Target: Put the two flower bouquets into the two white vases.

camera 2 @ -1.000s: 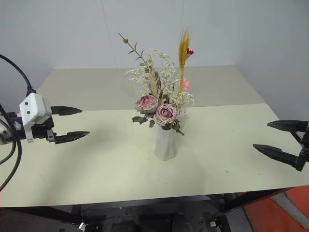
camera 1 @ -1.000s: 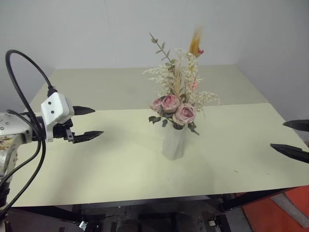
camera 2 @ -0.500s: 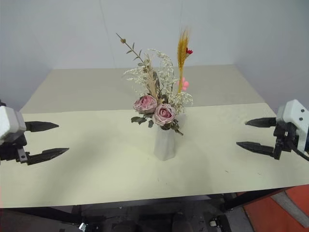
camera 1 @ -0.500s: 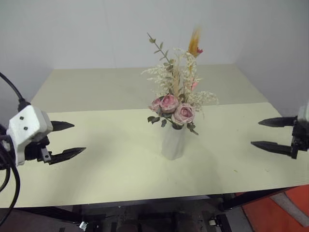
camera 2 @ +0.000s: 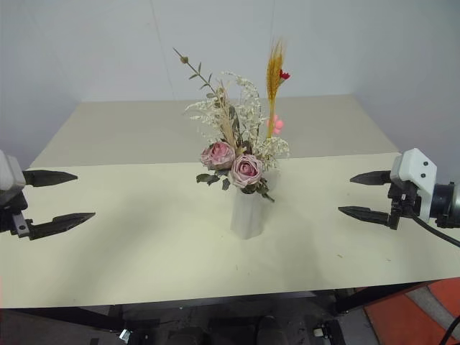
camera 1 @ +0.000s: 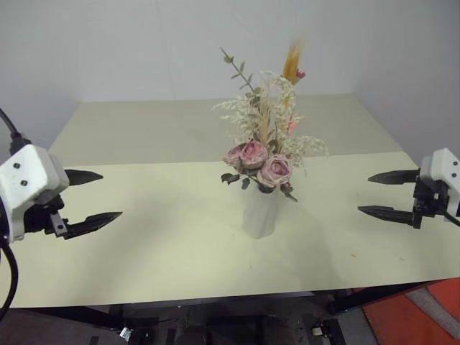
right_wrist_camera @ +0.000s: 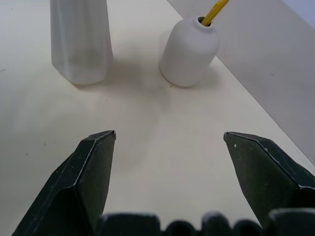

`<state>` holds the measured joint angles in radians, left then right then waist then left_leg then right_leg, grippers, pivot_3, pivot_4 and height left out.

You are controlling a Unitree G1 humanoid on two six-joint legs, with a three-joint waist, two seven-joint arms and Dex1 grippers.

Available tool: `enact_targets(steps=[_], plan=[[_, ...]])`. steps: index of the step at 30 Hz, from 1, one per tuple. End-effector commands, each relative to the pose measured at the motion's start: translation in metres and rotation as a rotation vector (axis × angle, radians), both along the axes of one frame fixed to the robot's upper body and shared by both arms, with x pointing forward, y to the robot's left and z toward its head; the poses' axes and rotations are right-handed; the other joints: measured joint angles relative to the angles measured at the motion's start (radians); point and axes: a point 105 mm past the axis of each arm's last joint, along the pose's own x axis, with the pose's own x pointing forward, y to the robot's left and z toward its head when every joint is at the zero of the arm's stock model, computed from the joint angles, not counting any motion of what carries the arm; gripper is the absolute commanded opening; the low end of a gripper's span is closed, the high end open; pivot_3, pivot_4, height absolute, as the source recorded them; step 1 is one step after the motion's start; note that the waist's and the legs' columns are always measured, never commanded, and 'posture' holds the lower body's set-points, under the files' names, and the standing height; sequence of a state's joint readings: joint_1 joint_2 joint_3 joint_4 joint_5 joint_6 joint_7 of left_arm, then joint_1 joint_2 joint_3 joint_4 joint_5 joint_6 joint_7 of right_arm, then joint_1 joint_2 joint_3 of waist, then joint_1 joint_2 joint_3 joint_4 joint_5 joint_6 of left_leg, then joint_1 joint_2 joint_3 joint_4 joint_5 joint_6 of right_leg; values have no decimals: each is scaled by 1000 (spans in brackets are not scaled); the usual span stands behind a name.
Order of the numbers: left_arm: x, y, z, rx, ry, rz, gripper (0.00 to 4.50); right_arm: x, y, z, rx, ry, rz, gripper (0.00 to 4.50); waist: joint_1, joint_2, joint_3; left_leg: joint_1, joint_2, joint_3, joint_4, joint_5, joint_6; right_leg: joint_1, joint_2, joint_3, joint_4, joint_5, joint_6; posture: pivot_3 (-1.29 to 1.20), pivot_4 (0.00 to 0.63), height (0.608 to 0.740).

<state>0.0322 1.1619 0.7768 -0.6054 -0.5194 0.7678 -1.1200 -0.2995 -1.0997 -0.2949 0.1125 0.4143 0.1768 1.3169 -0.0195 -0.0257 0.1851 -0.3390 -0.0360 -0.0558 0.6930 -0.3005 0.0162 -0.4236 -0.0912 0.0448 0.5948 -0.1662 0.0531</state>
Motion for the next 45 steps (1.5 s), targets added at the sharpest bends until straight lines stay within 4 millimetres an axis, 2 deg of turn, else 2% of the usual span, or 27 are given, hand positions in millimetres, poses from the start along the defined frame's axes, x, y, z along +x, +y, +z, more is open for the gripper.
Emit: enact_targets(steps=[1,5,8,12,23,30,38,45], plan=[[4,-1,5,-4,-47,-8,4048,-4,-6,25,-20,-96,-10,4169,-1,0,0,0,0,0,0,0,0,0,0,0,0,-1,1,0,150,740],[15,-1,2,-21,-75,-16,4048,-4,-11,29,-41,-114,-45,4169,-3,1,1,0,0,0,0,0,0,0,0,0,0,0,0,0,150,740],[17,-7,3,-40,-94,-38,4048,-7,-9,33,-36,-121,-26,4169,-4,1,1,0,0,0,0,0,0,0,0,0,0,1,-1,0,150,740],[21,-5,3,-50,-114,-32,4048,-4,-6,38,-31,-145,-32,4169,-5,1,1,0,0,0,0,0,0,0,0,0,0,1,-1,0,150,740],[31,-14,3,-83,-146,-77,4048,-9,-14,48,-33,-164,-57,4169,-4,1,1,0,0,0,0,0,0,0,0,0,0,1,-1,0,150,740],[47,-26,-15,-88,-61,-178,4048,-37,-21,41,-51,-126,-123,4169,8,1,1,-1,0,0,0,0,0,0,0,0,0,1,-1,0,150,740],[76,-33,-3,-70,-61,-292,4048,-72,-15,35,-41,-136,-216,4169,2,1,1,-2,-3,0,1,0,0,0,1,0,0,-1,2,0,150,740],[93,-38,-2,-52,-36,-368,4048,-89,-9,39,-27,-162,-263,4169,1,0,1,-3,-3,0,1,0,0,0,1,0,0,-1,2,0,150,740]])
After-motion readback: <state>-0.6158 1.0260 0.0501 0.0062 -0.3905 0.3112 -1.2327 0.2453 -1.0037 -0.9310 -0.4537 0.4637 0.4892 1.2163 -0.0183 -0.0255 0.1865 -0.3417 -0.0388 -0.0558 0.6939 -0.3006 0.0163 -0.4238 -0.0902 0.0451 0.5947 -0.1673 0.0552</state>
